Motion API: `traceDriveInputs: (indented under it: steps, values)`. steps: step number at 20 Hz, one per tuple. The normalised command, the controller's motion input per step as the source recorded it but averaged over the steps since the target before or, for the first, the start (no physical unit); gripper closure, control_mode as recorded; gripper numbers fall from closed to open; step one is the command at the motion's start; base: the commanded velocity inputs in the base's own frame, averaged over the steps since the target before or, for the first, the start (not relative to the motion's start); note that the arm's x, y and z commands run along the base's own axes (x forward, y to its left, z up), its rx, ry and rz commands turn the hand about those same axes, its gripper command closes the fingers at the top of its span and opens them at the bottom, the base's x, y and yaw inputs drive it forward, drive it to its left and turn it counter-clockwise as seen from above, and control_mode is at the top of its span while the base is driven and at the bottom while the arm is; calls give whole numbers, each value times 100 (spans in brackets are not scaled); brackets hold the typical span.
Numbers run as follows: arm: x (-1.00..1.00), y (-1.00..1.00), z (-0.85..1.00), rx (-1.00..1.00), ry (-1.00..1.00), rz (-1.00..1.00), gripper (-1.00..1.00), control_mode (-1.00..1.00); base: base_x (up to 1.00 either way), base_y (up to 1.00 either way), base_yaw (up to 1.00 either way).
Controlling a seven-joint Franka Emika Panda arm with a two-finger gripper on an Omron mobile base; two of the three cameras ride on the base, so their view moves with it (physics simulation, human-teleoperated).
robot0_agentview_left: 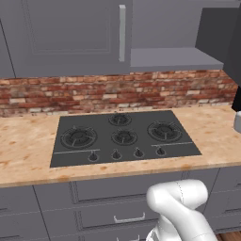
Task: Open the cabinet. Pick the spray and place it next to the sink. Then close the cabinet.
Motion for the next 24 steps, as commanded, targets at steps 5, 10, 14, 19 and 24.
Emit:
traceDriveInputs:
  steps: [5, 10, 14, 19, 24]
  values:
    - [-25, -26, 0, 0, -16, -9, -100, -100, 0, 0, 0]
    - [-24, -29, 0, 0, -20, -6, -100, -100, 0, 0, 0]
    - [-34, -42, 0, 0, -18, -9, -100, -100, 0, 0, 0]
    - [-39, -33, 0, 0, -14, -9, -100, -100, 0, 0, 0]
    - [-10, -53, 0, 0, -6, -7, -100, -100, 0, 0, 0]
